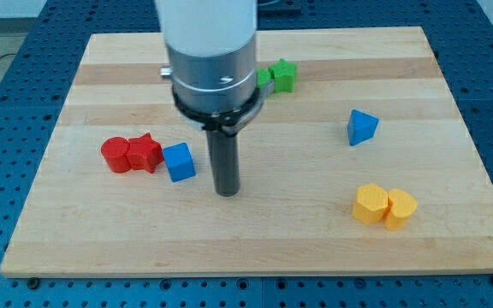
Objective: Move the blue cube slightly upwards to form a horizontal line
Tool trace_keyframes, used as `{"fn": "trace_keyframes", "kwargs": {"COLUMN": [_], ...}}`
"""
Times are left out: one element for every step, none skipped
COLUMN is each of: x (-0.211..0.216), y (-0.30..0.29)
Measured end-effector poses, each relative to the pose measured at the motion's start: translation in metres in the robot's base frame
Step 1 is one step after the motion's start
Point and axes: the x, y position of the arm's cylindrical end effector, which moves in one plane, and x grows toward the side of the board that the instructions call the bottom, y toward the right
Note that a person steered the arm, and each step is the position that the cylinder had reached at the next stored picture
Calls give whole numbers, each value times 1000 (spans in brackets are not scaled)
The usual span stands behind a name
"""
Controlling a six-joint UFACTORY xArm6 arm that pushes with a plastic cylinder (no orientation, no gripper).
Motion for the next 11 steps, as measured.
{"fn": "trace_keyframes", "kwargs": {"x": [-4, -15, -16, -12, -4, -6, -10, -11, -17, -26, -25], "y": [-29, -31, -32, -36, -53, -72, -77, -77, -77, -77, -76]}}
